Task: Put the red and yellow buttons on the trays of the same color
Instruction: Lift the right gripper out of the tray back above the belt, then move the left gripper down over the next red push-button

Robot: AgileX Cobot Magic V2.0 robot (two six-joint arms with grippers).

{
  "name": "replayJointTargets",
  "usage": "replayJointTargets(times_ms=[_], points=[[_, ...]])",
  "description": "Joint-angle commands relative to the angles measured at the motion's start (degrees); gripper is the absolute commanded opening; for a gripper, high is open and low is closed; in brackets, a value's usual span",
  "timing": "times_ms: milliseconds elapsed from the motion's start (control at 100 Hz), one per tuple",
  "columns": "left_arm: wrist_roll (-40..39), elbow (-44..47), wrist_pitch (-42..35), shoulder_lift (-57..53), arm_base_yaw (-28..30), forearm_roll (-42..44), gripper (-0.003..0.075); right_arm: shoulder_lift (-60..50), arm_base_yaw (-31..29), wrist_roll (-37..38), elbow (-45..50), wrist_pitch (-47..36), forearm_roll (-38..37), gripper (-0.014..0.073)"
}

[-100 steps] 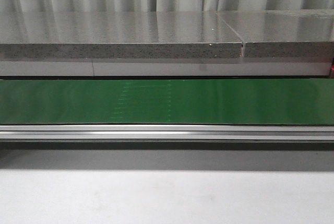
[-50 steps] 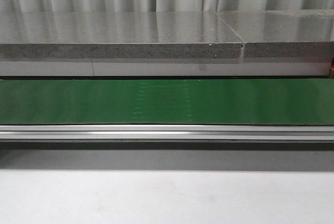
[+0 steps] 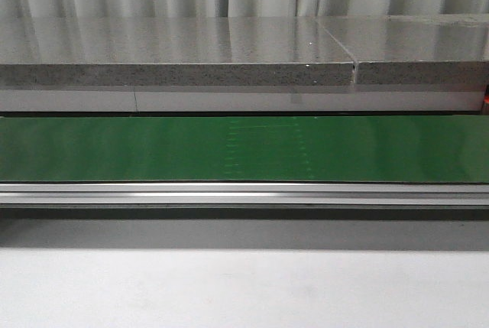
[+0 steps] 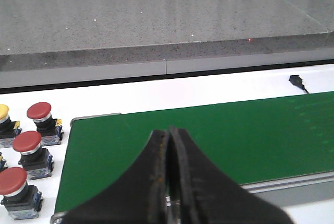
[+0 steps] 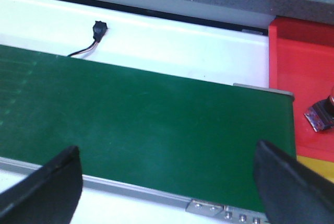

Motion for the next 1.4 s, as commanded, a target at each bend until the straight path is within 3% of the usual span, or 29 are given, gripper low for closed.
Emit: replayJointTargets(times_ms=[0,70,240,320,1150,1220,1290,1390], points=[[-0.5,-1.5,-4.6,0.5,-0.4,-0.4,-0.0019,-4.1,0.0,-0.7,0.6,-2.5,0.0,0.0588],[-0.5,-1.5,-4.6,0.5,-0.4,-0.4,-0.0019,-6.7,0.0,-0.7,1.9,-2.5,0.0,0.0472],[-0.5,-1.5,-4.6,0.5,-0.4,-0.4,-0.0019,-10.1,0.0,-0.7,3.2,-1.8,0.0,0.0066],[-0.5,-1.5,-4.6,0.5,-0.4,-0.4,-0.0019,-10.4,0.0,-0.7,3.2,-1.8,0.0,-0.0074],[-0.5,-1.5,-3.7,0.5,-0.4,-0.4,-0.0007,-10.4,0.0,-0.7,3.2,-1.9,0.0,-0.0068],[-0.5,-1.5,-2.7,0.5,-0.4,-0.4,0.0055,-10.4,0.0,-0.7,3.2,-1.9,0.0,-0.0068],[-0.5,-1.2,-2.4,0.5,-0.4,-0.4,0.0175,-10.4,0.0,-0.7,3.2,-1.9,0.0,-0.0068],[-0.5,-1.1,-1.9,0.5,-0.4,-0.4,0.0438,-10.4,0.0,-0.7,3.2,-1.9,0.0,-0.0068]])
